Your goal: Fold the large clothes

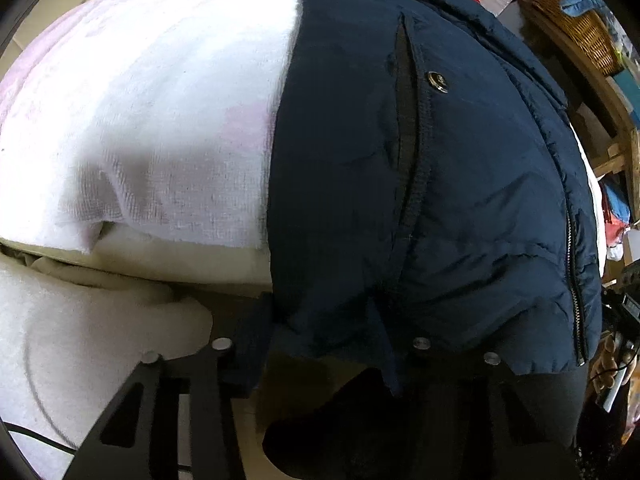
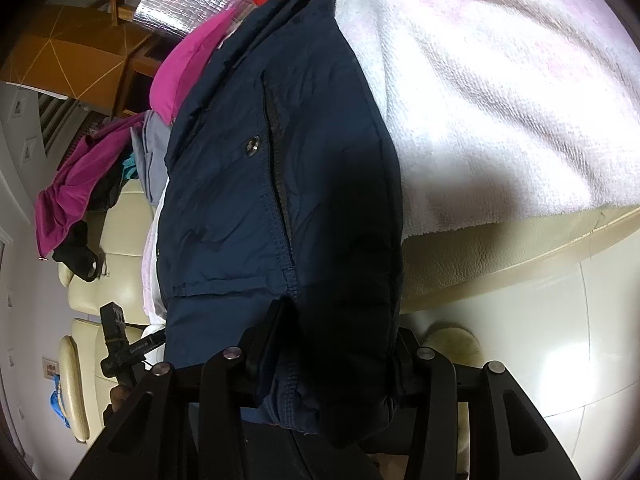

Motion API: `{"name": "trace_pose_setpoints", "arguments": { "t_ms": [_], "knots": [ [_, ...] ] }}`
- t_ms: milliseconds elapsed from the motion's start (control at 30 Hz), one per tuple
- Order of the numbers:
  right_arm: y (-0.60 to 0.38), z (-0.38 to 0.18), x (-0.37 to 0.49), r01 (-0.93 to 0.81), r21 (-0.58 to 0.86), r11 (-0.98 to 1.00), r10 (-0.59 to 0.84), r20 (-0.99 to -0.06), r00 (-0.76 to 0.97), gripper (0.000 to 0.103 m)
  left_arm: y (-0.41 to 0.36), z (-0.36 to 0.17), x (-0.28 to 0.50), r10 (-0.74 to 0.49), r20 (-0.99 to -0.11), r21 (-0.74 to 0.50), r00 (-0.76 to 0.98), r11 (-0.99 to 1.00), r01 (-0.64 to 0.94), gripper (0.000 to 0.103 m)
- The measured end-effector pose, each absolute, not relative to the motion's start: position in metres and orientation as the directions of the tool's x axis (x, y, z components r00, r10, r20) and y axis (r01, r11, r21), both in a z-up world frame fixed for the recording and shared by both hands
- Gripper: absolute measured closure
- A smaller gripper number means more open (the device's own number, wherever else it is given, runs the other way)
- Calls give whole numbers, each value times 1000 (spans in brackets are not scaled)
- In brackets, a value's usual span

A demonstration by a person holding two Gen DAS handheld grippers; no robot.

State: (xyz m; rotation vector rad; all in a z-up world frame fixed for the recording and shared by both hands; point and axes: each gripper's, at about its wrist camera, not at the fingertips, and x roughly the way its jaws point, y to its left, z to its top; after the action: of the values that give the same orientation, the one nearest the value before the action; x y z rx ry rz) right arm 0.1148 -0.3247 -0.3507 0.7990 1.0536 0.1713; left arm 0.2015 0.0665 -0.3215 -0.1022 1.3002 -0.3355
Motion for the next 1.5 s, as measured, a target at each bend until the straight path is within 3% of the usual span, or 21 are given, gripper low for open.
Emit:
{"name": "trace_pose_setpoints", "arguments": {
  "t_ms": [133, 233, 467, 700, 900, 1067, 1100, 1167, 1233, 1367, 1400, 1467, 1500],
  "knots": [
    [-325, -350, 114, 234, 659, 714, 486, -708, 512, 56, 72, -317, 203, -341, -912, -301, 227, 934, 192, 81],
    [-323, -348, 114, 218, 658, 721, 493, -708, 505, 56, 77, -311, 202, -359, -902, -319, 240, 929, 188, 86],
    [-319, -320, 110, 129, 647, 752, 512, -695, 505, 66, 98, -284, 190, -422, -866, -390, 267, 906, 166, 89],
    [-320, -284, 100, -2, 730, 683, 602, -562, 568, 69, 110, -248, 184, -480, -810, -432, 336, 877, 212, 89],
    [-322, -316, 103, 95, 708, 700, 575, -636, 514, 69, 100, -286, 201, -436, -863, -402, 255, 899, 174, 89],
    [-330, -332, 101, 165, 719, 675, 572, -651, 500, 63, 98, -308, 205, -415, -880, -384, 232, 908, 170, 78],
    [-331, -333, 102, 169, 720, 673, 571, -651, 500, 55, 97, -308, 207, -410, -884, -376, 224, 909, 181, 73],
    [-332, -336, 103, 179, 726, 664, 578, -650, 493, 36, 97, -313, 210, -383, -901, -352, 204, 920, 171, 53],
    [-332, -342, 104, 185, 734, 654, 588, -647, 485, 30, 102, -319, 213, -369, -912, -345, 180, 927, 148, 42],
    [-329, -353, 107, 197, 734, 650, 599, -654, 463, 31, 102, -327, 219, -410, -902, -391, 136, 909, 144, 44],
    [-327, -353, 108, 193, 737, 647, 601, -650, 466, 33, 100, -325, 219, -416, -899, -396, 134, 905, 154, 46],
    [-323, -350, 108, 169, 754, 634, 619, -626, 474, 53, 96, -323, 220, -437, -890, -415, 130, 894, 167, 64],
    [-323, -344, 107, 155, 745, 649, 605, -629, 488, 63, 94, -321, 219, -442, -887, -418, 131, 891, 176, 69]
  ]
}}
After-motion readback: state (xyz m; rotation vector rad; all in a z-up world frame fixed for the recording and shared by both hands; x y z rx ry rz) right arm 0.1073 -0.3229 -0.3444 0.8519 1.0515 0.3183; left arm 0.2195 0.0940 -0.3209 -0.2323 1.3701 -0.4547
